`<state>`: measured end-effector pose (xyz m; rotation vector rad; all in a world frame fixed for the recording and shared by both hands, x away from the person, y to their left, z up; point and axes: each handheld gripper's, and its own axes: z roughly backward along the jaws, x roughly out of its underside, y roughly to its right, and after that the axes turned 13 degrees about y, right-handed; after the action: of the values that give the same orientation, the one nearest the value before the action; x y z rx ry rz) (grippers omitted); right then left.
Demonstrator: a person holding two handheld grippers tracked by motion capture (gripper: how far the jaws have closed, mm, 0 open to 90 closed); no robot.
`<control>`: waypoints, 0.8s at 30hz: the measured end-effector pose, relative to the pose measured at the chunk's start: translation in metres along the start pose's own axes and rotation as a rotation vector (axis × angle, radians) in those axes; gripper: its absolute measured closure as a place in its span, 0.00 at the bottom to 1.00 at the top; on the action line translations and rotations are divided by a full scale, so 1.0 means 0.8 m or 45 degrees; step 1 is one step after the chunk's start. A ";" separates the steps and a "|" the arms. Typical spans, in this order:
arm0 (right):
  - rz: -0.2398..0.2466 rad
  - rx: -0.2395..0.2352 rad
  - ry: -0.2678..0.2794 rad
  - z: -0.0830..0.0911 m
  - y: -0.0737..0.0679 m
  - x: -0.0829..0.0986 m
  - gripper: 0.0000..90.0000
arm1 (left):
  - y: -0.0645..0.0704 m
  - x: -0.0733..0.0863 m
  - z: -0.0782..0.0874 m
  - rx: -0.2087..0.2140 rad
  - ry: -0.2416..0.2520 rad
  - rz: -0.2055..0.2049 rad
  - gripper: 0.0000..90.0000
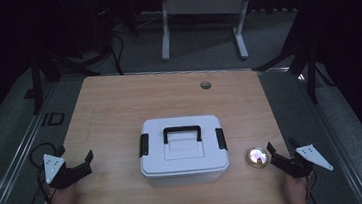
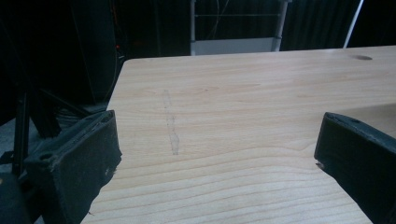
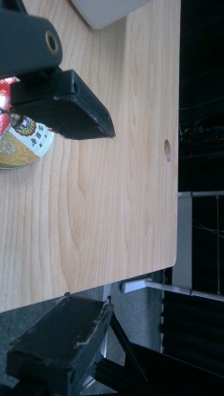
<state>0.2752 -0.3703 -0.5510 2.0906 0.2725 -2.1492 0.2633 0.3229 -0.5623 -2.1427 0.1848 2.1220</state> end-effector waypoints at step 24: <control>-0.026 -0.076 -0.047 -0.004 0.001 0.003 0.15 | -0.023 -0.005 -0.031 0.558 -0.472 -0.053 0.00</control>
<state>0.2786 -0.3705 -0.5531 2.0228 0.3507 -2.1604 0.2911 0.3372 -0.5584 -1.4776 0.5063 2.1589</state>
